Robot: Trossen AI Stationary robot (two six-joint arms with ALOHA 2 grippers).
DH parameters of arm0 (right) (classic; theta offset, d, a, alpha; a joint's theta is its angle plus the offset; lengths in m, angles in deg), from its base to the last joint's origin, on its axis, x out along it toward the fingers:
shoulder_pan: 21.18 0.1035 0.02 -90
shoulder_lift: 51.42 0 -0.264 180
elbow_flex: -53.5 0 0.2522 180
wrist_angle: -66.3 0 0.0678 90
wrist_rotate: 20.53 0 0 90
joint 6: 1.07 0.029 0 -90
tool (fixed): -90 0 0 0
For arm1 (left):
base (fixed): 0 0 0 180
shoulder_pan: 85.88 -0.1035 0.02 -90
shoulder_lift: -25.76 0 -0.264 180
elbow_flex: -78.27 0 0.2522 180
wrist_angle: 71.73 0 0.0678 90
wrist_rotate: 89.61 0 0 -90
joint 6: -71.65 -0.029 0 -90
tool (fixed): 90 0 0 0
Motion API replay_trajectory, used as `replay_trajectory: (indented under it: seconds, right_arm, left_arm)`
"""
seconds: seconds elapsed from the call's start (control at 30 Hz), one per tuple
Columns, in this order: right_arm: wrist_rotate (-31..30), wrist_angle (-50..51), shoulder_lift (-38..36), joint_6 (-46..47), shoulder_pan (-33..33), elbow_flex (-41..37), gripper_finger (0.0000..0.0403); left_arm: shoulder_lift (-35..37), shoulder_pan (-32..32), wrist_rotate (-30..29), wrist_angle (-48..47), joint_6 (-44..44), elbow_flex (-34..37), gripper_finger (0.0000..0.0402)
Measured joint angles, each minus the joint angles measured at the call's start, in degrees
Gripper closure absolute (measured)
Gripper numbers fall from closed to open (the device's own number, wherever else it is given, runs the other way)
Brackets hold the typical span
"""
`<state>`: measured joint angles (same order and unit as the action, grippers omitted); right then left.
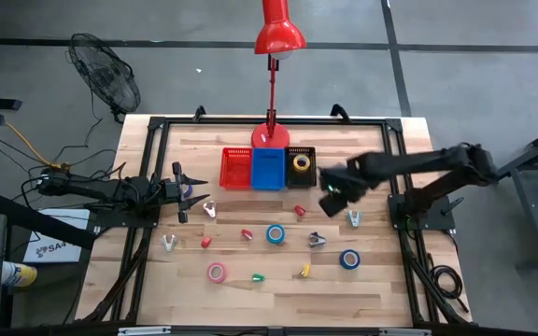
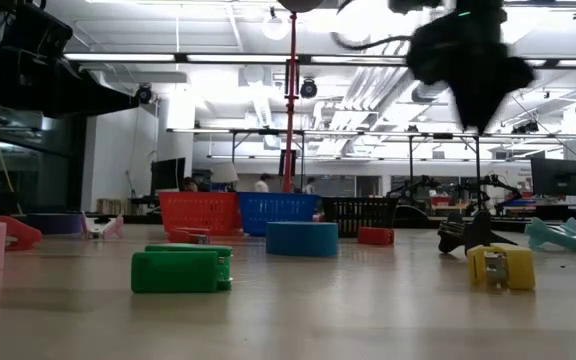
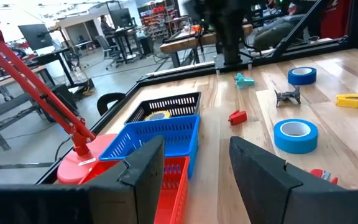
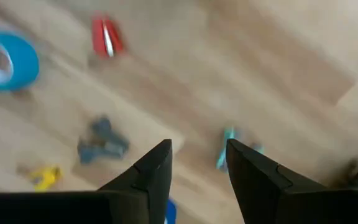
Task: Pick and place Stapler, Stapler remover, tape
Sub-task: Put the blue tape into the black basket
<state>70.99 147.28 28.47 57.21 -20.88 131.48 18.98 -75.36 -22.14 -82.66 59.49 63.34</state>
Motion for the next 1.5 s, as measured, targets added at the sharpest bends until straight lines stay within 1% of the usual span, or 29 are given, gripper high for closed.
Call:
replay_trajectory:
  seconds: [0.1, 0.23, 0.43, 0.6, 0.77, 1.03, 1.2, 1.5]
  right_arm:
    - [0.80, -3.50, -3.18, 7.38, 6.01, -5.18, 0.0261]
    - [2.97, -8.49, -4.51, 14.79, 12.96, -10.14, 0.0261]
    - [4.19, -16.37, -4.51, 23.74, 20.95, -14.41, 0.0261]
    - [4.51, -20.58, -4.04, 31.31, 25.38, -15.58, 0.0261]
    - [6.06, -23.83, -0.88, 35.79, 27.75, -15.60, 0.0261]
    - [8.97, -31.30, 7.17, 39.07, 29.56, -15.60, 0.0261]
    - [9.16, -31.69, 10.09, 40.46, 29.65, -15.60, 0.0261]
    - [8.10, -31.55, 12.61, 39.69, 29.65, -15.60, 0.0261]
  left_arm:
    - [0.02, -0.02, 0.00, 0.00, 0.00, 0.00, 0.0222]
    - [0.01, 0.00, 0.00, 0.00, 0.00, 0.00, 0.0222]
    - [0.00, -0.02, 0.00, 0.00, 0.02, 0.00, 0.0222]
    - [0.02, 0.00, 0.00, 0.00, 0.01, 0.00, 0.0222]
    - [0.02, -0.02, -0.02, -0.02, 0.02, 0.00, 0.0222]
    - [0.02, 0.00, 0.00, 0.00, 0.02, 0.00, 0.0222]
    - [0.00, 0.01, 0.00, 0.00, 0.00, 0.00, 0.0222]
    - [0.00, 0.01, 0.00, 0.00, 0.00, 0.00, 0.0222]
